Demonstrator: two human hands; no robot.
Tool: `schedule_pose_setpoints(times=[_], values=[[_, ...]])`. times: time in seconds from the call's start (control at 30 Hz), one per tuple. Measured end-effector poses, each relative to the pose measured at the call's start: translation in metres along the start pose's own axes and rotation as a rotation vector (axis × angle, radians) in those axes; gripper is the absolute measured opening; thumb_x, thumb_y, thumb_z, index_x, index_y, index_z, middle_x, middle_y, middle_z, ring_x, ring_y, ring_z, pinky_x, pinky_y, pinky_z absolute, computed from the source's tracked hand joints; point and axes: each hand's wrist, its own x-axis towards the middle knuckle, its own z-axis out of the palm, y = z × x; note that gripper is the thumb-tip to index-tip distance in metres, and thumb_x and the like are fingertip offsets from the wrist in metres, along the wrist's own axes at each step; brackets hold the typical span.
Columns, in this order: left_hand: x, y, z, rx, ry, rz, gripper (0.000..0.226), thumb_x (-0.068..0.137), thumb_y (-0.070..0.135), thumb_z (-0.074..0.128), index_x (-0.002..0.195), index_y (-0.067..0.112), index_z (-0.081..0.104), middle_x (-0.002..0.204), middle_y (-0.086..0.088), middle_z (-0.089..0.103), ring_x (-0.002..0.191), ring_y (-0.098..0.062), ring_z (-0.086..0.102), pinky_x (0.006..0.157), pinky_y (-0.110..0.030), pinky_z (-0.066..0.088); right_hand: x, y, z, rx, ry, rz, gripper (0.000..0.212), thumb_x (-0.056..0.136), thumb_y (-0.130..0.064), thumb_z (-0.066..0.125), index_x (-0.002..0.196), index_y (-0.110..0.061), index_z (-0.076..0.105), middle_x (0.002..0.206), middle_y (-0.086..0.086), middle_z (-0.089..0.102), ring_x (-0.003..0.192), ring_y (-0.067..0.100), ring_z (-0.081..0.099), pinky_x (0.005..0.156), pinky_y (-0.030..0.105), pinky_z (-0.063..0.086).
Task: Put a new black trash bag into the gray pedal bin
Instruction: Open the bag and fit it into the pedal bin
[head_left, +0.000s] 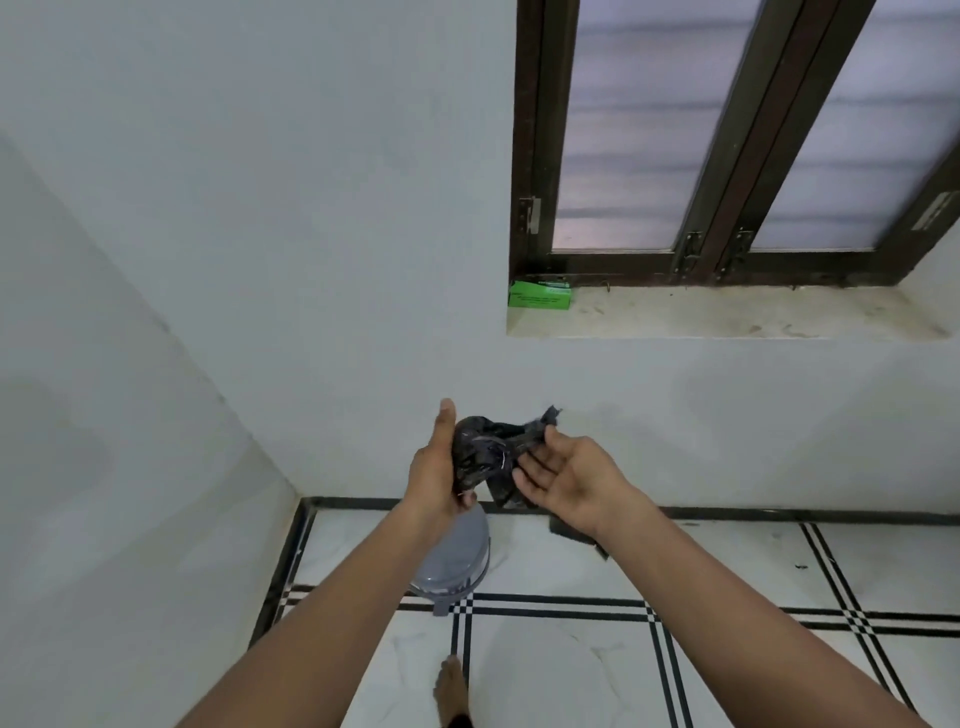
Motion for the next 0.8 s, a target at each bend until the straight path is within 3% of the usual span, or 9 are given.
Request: schedule_pose_setpoints(times=[0.1,0.2,0.27,0.33,0.4,0.47,0.57,0.67,0.8], values=[[-0.008,-0.006,-0.025,0.045,-0.122,-0.037,0.071,0.068,0.082,0.074,0.100,0.018,0.068,0.069,0.000,0.057,0.050,-0.014,0.041,0.048,-0.024,0.034,-0.006,0.011,0.007,0.084,-0.004,0.043,0.030,0.107,-0.031,0.050,0.096,-0.008,0.066,0.087,0.007,0.069,0.085,0.023,0.063,0.074,0.036,0.052],[-0.019,-0.007,-0.041,0.258,-0.155,0.059,0.067,0.078,0.055,0.084,0.131,0.035,0.048,0.080,-0.004,0.068,0.057,-0.016,0.060,0.059,-0.032,0.054,-0.009,0.021,0.018,0.000,-0.026,0.018,0.037,0.102,-0.045,0.056,0.105,-0.011,0.070,0.087,0.005,0.076,0.078,0.019,0.068,0.064,0.030,0.052],[-0.014,-0.010,-0.051,0.485,-0.037,0.264,0.053,0.087,0.044,0.079,0.132,0.047,0.051,0.105,-0.005,0.070,0.087,-0.020,0.072,0.075,-0.033,0.058,-0.008,0.027,0.025,-0.055,-0.020,0.001,0.035,0.098,-0.047,0.063,0.107,-0.014,0.070,0.085,0.004,0.075,0.072,0.017,0.069,0.059,0.026,0.052],[-0.006,-0.010,-0.063,0.802,0.123,0.553,0.026,0.091,0.039,0.075,0.116,0.044,0.070,0.119,0.001,0.055,0.115,-0.022,0.060,0.090,-0.030,0.051,-0.007,0.033,0.032,-0.094,-0.027,-0.016,0.037,0.095,-0.047,0.066,0.111,-0.014,0.070,0.085,0.004,0.075,0.071,0.018,0.070,0.060,0.027,0.055],[-0.006,-0.003,-0.074,0.963,0.139,0.737,0.015,0.096,0.030,0.068,0.105,0.037,0.077,0.111,0.006,0.056,0.108,-0.017,0.059,0.088,-0.028,0.053,-0.007,0.040,0.043,-0.102,-0.075,-0.031,0.043,0.096,-0.048,0.064,0.120,-0.012,0.071,0.091,0.003,0.078,0.077,0.018,0.073,0.069,0.029,0.059],[-0.011,0.010,-0.085,0.895,-0.025,0.662,0.017,0.100,0.032,0.061,0.105,0.035,0.077,0.099,0.009,0.070,0.090,-0.014,0.069,0.073,-0.023,0.053,-0.009,0.049,0.057,-0.125,-0.117,-0.049,0.046,0.098,-0.047,0.062,0.126,-0.012,0.071,0.101,0.003,0.080,0.084,0.018,0.076,0.073,0.030,0.060],[-0.020,0.029,-0.103,0.808,-0.260,0.414,0.031,0.094,0.057,0.065,0.092,0.029,0.078,0.086,0.003,0.079,0.080,-0.016,0.077,0.064,-0.021,0.053,-0.010,0.062,0.076,-0.193,-0.176,-0.056,0.044,0.100,-0.045,0.059,0.125,-0.010,0.070,0.113,0.010,0.078,0.096,0.024,0.077,0.072,0.032,0.063],[-0.011,0.038,-0.129,0.831,-0.175,0.429,0.031,0.094,0.048,0.070,0.080,0.021,0.074,0.083,-0.007,0.077,0.076,-0.022,0.073,0.066,-0.030,0.054,-0.010,0.077,0.098,-0.281,-0.178,-0.082,0.038,0.099,-0.040,0.063,0.120,-0.009,0.071,0.109,0.010,0.079,0.090,0.022,0.078,0.073,0.032,0.061],[-0.002,0.055,-0.160,0.299,-0.067,0.117,0.017,0.102,0.025,0.057,0.091,0.018,0.067,0.097,-0.009,0.071,0.088,-0.024,0.065,0.082,-0.039,0.054,-0.008,0.088,0.110,-0.446,-0.160,-0.151,0.029,0.082,-0.033,0.082,0.104,-0.027,0.063,0.101,0.003,0.074,0.085,0.019,0.069,0.068,0.029,0.048]])
